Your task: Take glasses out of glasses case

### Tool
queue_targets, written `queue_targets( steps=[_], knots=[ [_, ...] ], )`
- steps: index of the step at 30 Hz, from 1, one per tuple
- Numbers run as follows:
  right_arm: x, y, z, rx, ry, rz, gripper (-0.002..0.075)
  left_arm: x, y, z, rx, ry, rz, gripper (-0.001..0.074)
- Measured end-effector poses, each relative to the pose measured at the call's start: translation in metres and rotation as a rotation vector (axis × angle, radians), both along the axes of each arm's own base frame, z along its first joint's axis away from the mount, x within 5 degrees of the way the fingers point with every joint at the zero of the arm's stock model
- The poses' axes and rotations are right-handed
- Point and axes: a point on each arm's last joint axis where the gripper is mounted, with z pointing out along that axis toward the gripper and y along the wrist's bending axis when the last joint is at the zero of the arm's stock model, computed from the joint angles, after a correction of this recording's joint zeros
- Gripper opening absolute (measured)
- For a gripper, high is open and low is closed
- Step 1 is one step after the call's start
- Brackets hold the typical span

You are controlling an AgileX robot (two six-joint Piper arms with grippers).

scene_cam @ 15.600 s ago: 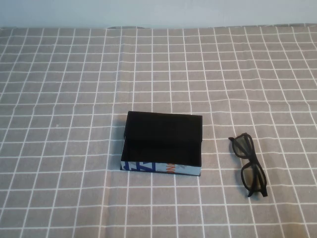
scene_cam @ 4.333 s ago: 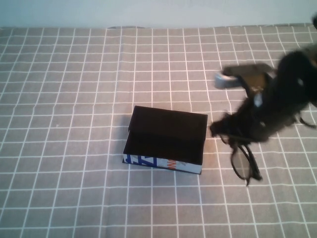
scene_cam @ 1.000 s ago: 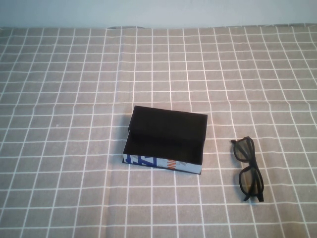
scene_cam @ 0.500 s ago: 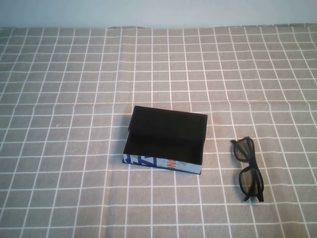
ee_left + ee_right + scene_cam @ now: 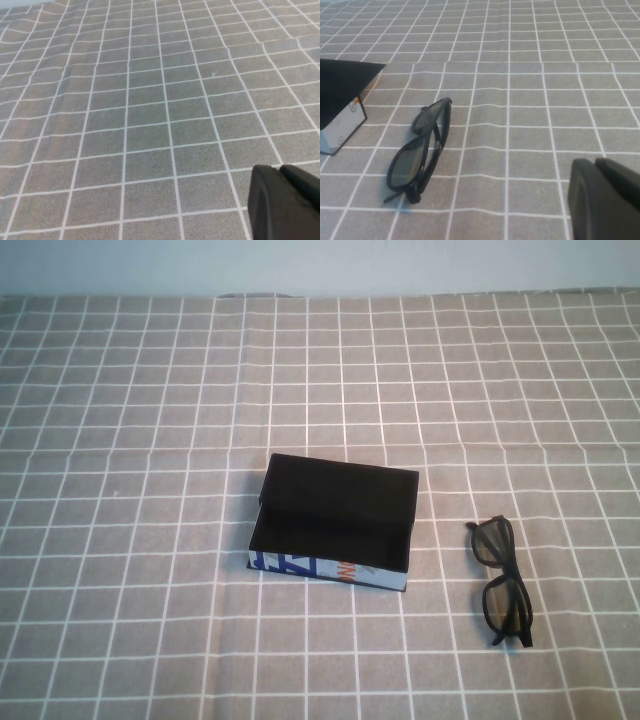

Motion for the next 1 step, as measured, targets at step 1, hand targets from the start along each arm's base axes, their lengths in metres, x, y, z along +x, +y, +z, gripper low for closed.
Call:
queue_targets(
  steps=[1],
  knots=[
    [0.0000,0.0000,0.0000,0.000,0.000,0.000,-0.0018,0.0000,0.0000,0.0000,0.000,0.000,0.000,-0.0004]
  ],
)
